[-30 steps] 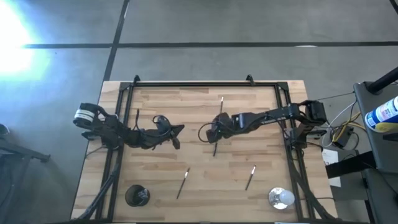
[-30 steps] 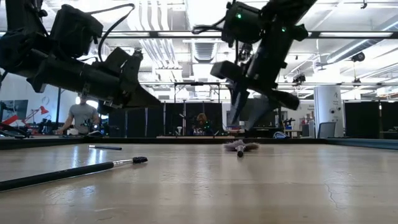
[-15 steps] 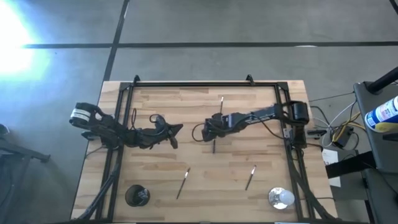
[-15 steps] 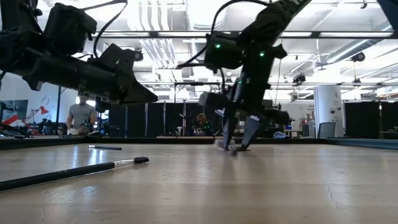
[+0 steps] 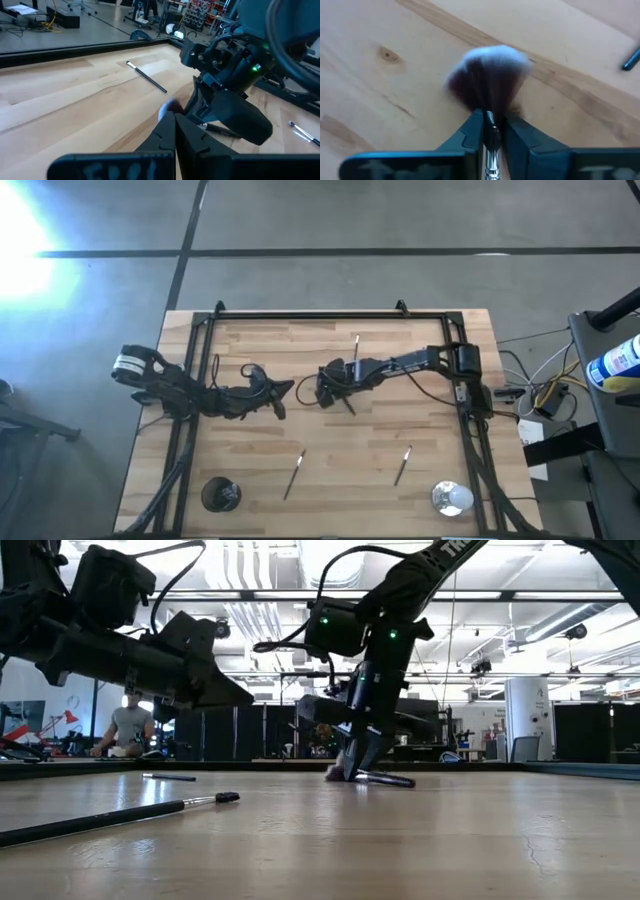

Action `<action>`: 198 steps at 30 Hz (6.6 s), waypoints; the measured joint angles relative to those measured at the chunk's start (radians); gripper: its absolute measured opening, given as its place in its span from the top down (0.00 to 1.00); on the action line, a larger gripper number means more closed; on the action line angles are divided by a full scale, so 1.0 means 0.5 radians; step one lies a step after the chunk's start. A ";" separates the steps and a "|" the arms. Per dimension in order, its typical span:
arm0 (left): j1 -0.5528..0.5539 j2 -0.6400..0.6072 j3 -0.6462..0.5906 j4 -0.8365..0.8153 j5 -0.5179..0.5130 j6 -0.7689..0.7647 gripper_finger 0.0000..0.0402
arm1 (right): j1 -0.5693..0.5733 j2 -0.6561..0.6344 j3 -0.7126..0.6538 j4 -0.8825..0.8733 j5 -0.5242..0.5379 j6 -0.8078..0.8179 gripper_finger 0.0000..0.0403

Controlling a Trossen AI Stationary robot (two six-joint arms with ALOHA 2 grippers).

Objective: Pick & Place Makeup Brushes
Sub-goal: Put the black highlighter brush into the makeup holder

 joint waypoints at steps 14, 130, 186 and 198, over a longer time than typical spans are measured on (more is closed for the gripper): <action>0.001 -0.011 -0.113 0.283 0.207 -0.023 1.00 | 0.222 -0.727 -0.744 0.782 0.377 -0.429 0.92; -2.405 -0.499 1.358 -3.712 -0.449 -1.837 0.91 | 0.404 -1.603 -1.663 2.502 0.319 -1.418 0.98; -2.113 -0.698 1.538 -3.791 0.229 -1.930 0.78 | 0.411 -1.549 -1.664 2.595 0.320 -1.532 0.98; -2.109 0.045 2.301 -4.728 0.540 -1.836 0.53 | 0.411 -1.550 -1.664 2.595 0.314 -1.532 0.98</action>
